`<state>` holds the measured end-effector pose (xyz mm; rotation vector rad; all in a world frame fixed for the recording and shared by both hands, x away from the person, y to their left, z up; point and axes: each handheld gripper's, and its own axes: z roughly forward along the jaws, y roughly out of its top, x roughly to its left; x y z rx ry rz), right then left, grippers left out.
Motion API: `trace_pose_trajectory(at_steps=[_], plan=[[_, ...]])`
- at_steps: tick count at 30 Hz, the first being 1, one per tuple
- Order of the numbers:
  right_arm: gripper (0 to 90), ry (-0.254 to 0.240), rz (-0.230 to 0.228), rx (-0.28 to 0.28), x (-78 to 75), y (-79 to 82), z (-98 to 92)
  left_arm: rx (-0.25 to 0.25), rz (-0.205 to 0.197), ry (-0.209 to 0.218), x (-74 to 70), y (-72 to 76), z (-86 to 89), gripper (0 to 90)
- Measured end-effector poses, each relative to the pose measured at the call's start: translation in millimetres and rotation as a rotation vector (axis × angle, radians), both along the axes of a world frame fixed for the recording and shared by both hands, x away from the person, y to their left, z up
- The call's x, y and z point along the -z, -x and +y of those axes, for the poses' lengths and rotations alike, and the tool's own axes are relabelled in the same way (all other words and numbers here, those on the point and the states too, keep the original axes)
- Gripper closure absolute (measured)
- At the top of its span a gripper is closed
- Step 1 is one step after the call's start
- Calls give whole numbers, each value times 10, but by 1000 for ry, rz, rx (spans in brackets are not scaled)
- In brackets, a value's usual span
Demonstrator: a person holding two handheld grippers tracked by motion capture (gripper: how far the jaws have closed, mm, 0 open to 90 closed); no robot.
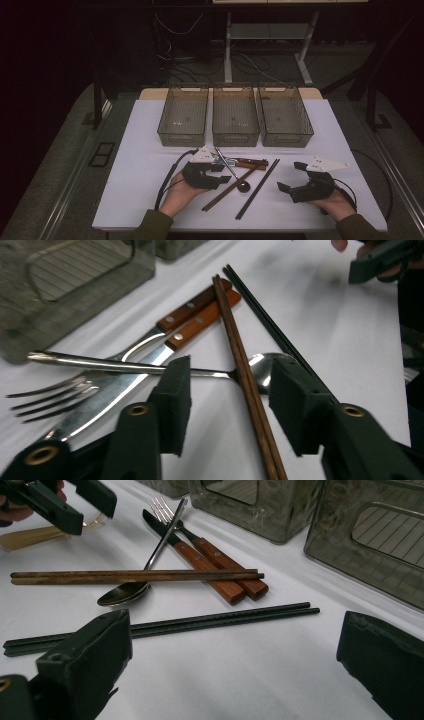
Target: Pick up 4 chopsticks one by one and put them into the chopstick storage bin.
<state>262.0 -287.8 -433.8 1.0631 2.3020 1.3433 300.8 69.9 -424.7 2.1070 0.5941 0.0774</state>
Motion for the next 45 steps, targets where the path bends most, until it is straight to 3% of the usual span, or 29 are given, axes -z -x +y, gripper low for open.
trace_pose_trajectory(at_steps=[11,17,28,45], plan=[[14,6,-3,-3,6,-1,2,32,29,-63,78,86,-89,708],[15,4,-10,-7,1,5,5,42,59,-73,139,118,-104,725],[14,16,-14,-6,7,4,10,45,74,-94,156,133,-122,759],[15,18,-16,-3,6,4,9,47,48,-146,182,140,-146,775]])
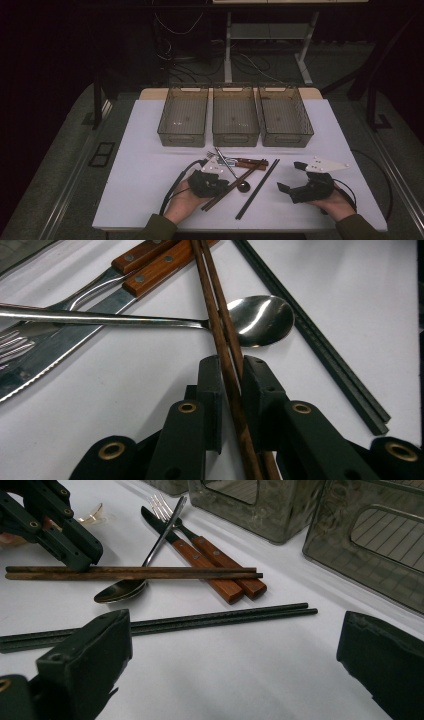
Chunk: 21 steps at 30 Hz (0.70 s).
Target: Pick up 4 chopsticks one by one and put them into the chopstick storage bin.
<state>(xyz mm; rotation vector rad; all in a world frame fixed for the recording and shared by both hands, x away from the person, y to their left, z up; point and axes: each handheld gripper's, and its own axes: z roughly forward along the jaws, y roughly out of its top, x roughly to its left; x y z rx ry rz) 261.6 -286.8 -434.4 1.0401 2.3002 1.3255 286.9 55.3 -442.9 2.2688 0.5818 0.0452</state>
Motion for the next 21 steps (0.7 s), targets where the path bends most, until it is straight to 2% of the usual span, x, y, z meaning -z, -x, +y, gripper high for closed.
trace_pose_trajectory(at_steps=[6,7,9,10,14,16,21], plan=[[14,0,-1,0,-1,0,-2,0,-37,-44,16,-5,-6,771],[14,0,-1,0,-1,0,-2,-17,-32,-44,21,8,-12,771],[15,0,-1,0,-1,0,-2,-16,-38,-55,26,5,-13,764],[15,0,-1,0,-1,1,-1,-3,-55,-64,26,-6,-11,763],[14,0,-1,0,-1,1,-2,-5,-70,-67,30,5,-22,759],[14,0,1,1,-2,1,-3,-24,-77,-65,37,32,-40,760],[14,-1,0,4,-1,-2,-4,-31,-90,-78,35,38,-41,791]])
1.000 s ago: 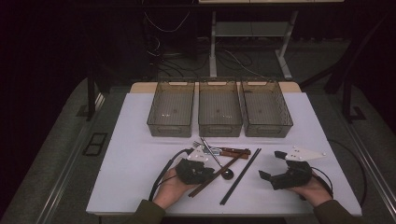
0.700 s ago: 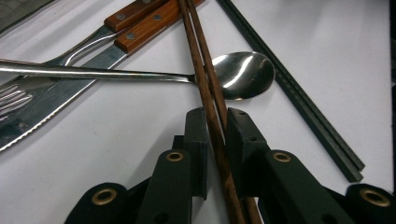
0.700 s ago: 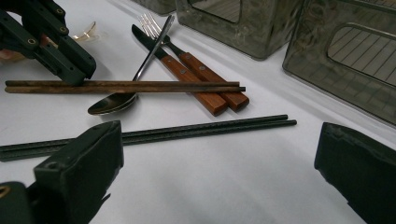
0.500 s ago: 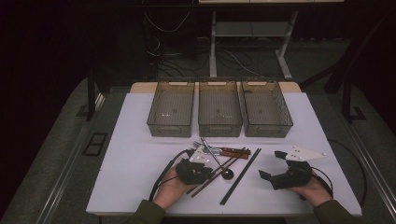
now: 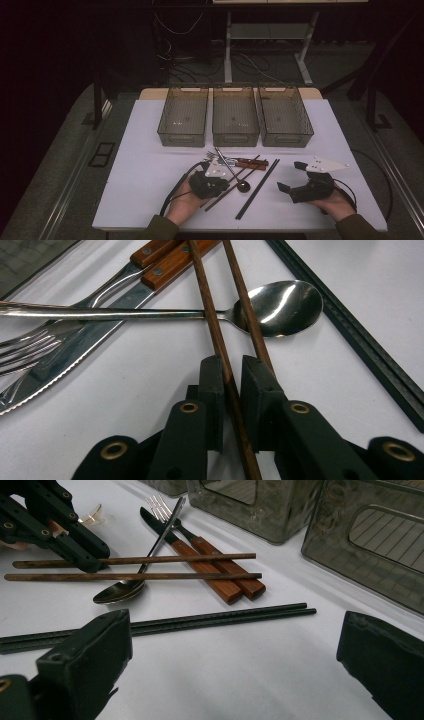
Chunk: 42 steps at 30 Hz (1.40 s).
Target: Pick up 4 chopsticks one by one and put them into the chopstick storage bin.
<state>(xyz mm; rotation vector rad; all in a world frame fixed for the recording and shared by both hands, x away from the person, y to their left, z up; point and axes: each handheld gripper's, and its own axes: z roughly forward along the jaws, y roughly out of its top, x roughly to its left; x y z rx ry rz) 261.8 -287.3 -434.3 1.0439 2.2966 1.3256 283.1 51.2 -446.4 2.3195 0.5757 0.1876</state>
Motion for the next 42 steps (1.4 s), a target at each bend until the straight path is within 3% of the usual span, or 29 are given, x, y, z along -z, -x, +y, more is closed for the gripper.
trace_pose_trajectory(at_steps=[26,42], plan=[[15,-6,3,2,-2,1,-6,-47,15,34,10,-21,14,840],[14,-6,4,1,2,2,-5,-22,38,67,-79,-49,82,842]])
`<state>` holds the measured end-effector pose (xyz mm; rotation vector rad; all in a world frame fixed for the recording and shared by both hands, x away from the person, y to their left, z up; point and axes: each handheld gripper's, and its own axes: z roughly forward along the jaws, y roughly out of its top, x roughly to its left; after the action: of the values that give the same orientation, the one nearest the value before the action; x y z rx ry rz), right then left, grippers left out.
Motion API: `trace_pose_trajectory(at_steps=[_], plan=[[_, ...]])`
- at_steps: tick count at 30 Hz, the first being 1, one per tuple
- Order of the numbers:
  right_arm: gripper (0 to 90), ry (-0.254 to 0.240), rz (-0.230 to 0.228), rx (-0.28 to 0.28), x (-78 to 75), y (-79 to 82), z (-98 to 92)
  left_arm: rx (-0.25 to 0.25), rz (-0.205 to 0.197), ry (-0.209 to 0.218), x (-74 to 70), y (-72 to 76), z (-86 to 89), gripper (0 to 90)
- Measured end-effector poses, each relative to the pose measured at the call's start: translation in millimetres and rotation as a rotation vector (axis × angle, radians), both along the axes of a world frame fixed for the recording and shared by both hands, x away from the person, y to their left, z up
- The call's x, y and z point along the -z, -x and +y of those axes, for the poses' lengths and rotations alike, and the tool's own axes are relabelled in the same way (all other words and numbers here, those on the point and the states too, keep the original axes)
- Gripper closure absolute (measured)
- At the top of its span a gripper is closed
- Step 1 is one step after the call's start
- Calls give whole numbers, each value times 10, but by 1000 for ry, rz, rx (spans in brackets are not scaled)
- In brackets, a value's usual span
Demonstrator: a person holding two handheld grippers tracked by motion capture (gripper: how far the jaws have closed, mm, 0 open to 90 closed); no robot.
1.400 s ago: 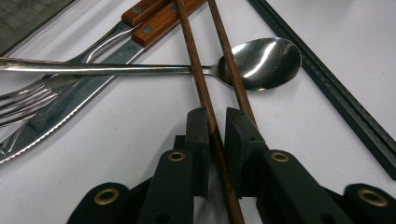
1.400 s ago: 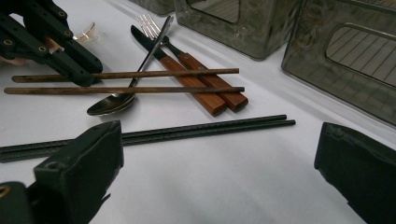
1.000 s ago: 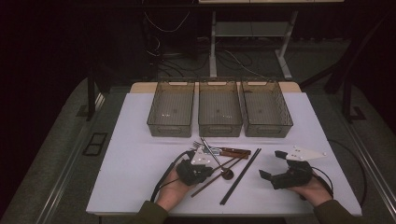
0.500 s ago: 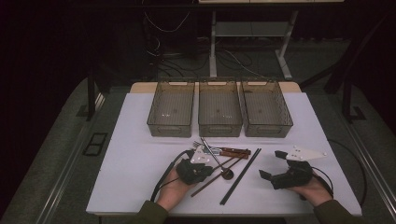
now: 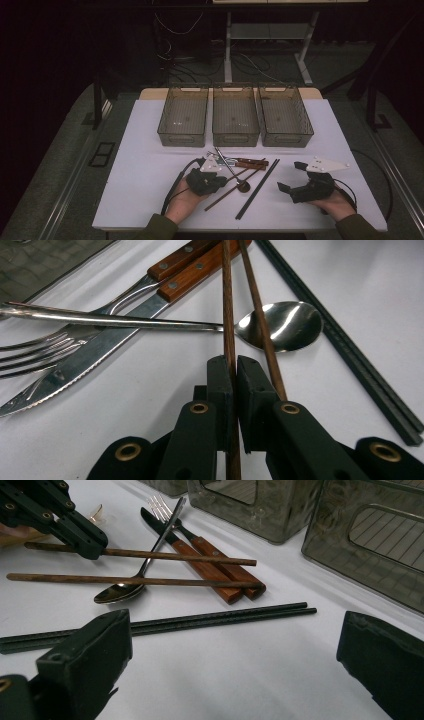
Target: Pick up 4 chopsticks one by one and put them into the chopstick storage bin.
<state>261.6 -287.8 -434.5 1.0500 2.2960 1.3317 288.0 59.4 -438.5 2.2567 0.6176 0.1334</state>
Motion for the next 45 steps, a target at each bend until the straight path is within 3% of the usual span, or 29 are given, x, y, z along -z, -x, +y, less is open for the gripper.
trace_pose_trajectory(at_steps=[17,33,45], plan=[[14,-11,1,-21,-9,11,-2,55,66,65,-141,-27,102,843],[14,-19,12,-35,14,14,17,62,64,87,-286,-104,278,842],[14,-15,10,-9,31,24,21,40,48,110,-412,-168,441,842]])
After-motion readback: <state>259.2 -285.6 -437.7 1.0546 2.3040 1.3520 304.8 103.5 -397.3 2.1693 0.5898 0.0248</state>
